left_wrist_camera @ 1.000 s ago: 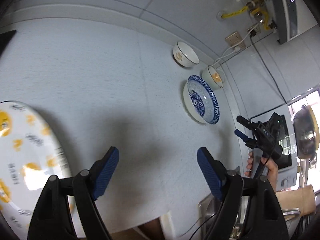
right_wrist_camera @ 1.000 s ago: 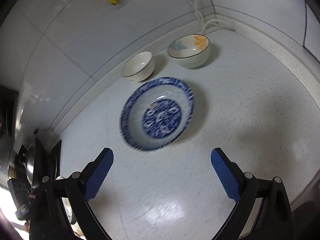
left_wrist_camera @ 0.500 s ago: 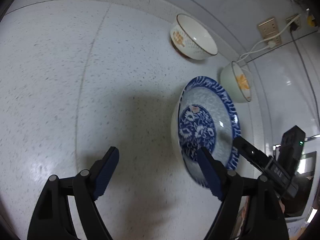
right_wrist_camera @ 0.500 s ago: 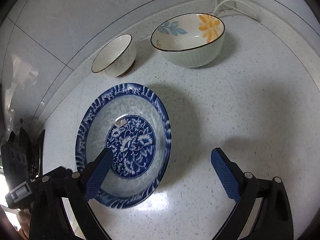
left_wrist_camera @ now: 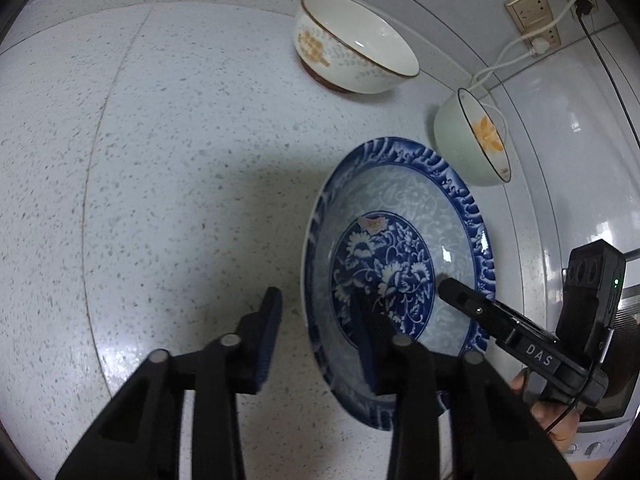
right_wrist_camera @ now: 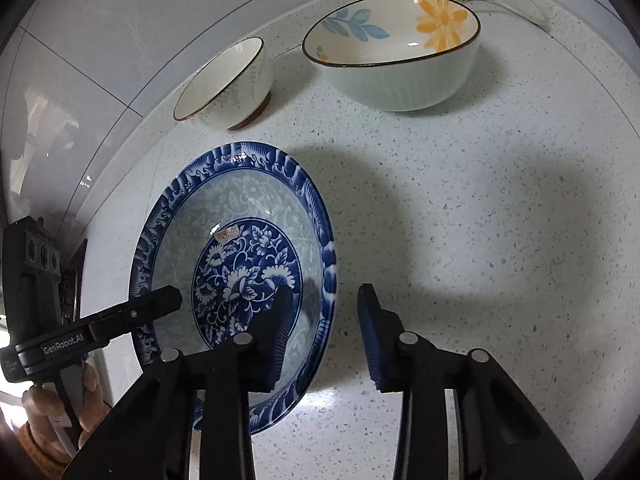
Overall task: Organize plates and bowls
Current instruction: 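Close both grippers on the rim of the blue floral bowl, then carry the blue floral bowl with both grippers beside the plate stack, then lower the blue bowl onto the counter and open both grippers, then move both grippers to the small white gold-rimmed bowl and close on its rim, then lift the white bowl with both grippers and carry it into the blue bowl, then lower the white bowl into the blue bowl and open both grippers, then move both grippers to the rim of the yellow-flower bowl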
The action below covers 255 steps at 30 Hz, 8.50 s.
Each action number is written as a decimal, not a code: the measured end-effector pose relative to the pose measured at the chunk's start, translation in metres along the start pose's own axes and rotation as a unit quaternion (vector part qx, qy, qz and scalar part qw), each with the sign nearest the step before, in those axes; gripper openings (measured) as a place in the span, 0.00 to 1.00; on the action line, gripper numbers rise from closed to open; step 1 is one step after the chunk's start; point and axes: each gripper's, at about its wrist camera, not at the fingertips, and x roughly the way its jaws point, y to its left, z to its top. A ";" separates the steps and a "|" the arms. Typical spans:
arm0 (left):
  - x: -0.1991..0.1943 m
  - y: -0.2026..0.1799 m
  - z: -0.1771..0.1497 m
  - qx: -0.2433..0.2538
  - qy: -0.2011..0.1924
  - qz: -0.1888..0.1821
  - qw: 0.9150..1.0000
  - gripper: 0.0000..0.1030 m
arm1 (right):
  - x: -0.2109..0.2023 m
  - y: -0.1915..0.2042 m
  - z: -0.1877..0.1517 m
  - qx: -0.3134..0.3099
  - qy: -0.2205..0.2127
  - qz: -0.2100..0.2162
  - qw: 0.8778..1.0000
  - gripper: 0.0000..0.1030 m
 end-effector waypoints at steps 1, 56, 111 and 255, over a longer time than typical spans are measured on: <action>0.002 0.000 0.001 0.002 0.002 0.001 1.000 0.17 | 0.000 0.000 0.000 0.001 0.001 0.000 1.000 0.26; -0.113 0.142 -0.177 -0.025 -0.012 -0.001 1.000 0.14 | 0.016 0.165 -0.175 -0.048 0.058 0.002 0.997 0.10; -0.001 0.034 0.201 0.029 -0.030 0.022 0.999 0.61 | 0.049 0.086 0.142 0.022 -0.055 0.075 0.995 0.64; 0.077 -0.126 0.198 0.122 0.014 -0.039 0.992 0.76 | -0.033 -0.044 0.119 0.113 -0.099 -0.054 0.987 0.66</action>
